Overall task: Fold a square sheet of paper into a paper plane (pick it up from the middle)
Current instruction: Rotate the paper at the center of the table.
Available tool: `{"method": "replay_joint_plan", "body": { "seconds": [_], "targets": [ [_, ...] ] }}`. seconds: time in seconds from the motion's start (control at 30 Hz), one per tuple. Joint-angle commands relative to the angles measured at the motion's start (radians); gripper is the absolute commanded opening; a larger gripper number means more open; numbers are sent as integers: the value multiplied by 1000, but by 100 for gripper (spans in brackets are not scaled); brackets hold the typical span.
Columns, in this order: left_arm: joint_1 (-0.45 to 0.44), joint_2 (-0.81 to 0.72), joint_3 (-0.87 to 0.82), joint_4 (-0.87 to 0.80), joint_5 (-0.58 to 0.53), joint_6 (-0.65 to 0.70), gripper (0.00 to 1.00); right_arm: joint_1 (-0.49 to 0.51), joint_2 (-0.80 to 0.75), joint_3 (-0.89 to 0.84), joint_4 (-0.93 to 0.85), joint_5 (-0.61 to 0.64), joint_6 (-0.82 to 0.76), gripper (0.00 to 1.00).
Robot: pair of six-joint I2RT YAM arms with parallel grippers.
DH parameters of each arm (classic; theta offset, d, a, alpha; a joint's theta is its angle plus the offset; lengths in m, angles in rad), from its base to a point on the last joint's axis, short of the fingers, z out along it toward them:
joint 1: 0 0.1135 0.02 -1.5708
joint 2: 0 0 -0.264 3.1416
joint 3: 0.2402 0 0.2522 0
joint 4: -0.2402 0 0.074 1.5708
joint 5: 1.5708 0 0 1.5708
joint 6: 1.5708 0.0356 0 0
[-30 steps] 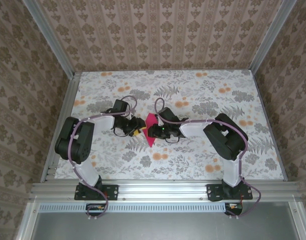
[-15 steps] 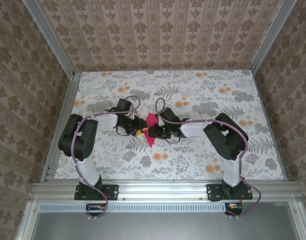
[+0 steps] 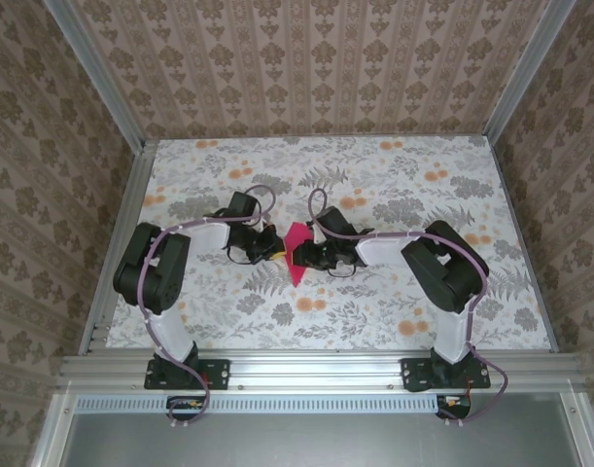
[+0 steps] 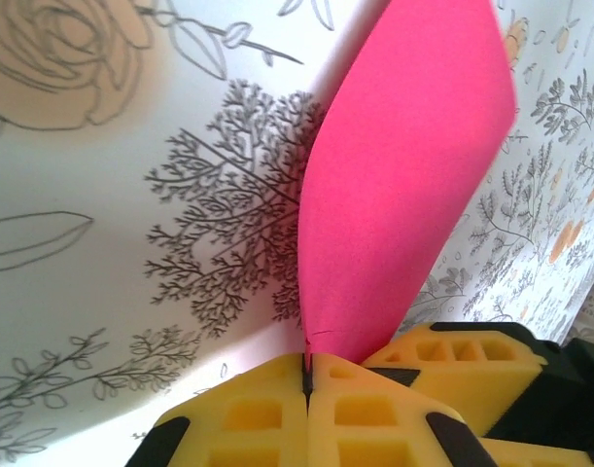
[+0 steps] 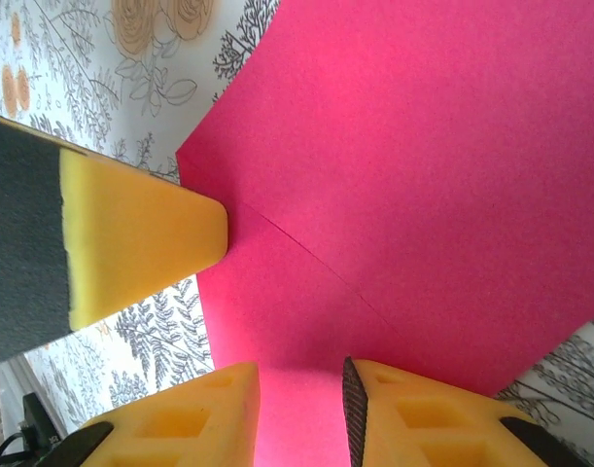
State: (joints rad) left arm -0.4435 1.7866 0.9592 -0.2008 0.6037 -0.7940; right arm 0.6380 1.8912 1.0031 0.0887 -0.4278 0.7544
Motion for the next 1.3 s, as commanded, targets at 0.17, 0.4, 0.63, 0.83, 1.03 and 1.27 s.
{"method": "replay_joint_plan", "body": {
  "seconds": [0.17, 0.4, 0.63, 0.83, 1.03, 1.27],
  "targets": [
    [-65, -69, 0, -31, -87, 46, 1, -23, -80, 8, -88, 43, -19, 26],
    [-86, -88, -8, -36, -143, 53, 1, -29, -61, 13, -144, 101, -19, 23],
    [-96, -89, -34, 16, -110, 53, 3, -36, -20, 27, -149, 111, -27, 22],
    [-99, -96, -59, 87, -64, 51, 9, -39, 5, 40, -145, 111, -14, 19],
    [-111, -99, -91, 153, -36, 47, 23, -48, -8, 10, -131, 103, -1, 19],
    [-138, -97, -126, 206, -17, 41, 27, -61, -10, -16, -93, 71, 23, 19]
  ]
}}
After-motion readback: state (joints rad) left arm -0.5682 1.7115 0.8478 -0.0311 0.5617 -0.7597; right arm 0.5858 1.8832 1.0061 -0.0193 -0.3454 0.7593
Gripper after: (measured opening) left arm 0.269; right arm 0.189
